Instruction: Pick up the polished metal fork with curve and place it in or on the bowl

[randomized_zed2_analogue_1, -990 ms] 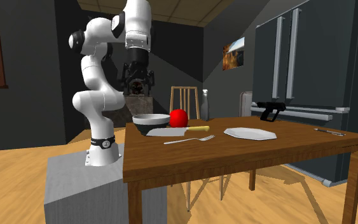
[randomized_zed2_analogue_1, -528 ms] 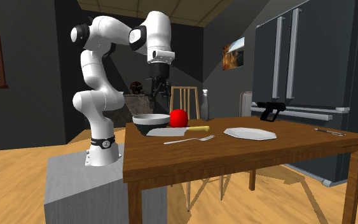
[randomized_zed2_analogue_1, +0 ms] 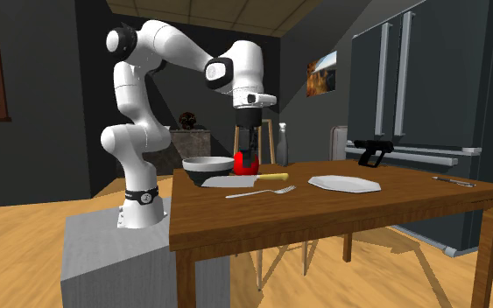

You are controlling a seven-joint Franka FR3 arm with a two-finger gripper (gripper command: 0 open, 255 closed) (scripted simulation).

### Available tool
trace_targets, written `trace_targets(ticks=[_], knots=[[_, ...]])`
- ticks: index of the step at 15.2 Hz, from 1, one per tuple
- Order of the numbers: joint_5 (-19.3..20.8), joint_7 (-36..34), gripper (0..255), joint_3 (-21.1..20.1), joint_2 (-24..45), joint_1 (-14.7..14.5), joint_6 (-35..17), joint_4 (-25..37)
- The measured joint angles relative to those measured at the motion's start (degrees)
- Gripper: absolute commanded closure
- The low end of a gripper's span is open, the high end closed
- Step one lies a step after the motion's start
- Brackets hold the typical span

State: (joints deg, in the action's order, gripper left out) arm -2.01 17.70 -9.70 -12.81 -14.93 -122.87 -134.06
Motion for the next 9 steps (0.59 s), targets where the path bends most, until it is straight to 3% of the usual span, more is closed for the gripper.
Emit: trace_targets(ticks=[9], knots=[[-0.4,4.6,0,-4.5,12.0,-4.8,-6.9,5.4]])
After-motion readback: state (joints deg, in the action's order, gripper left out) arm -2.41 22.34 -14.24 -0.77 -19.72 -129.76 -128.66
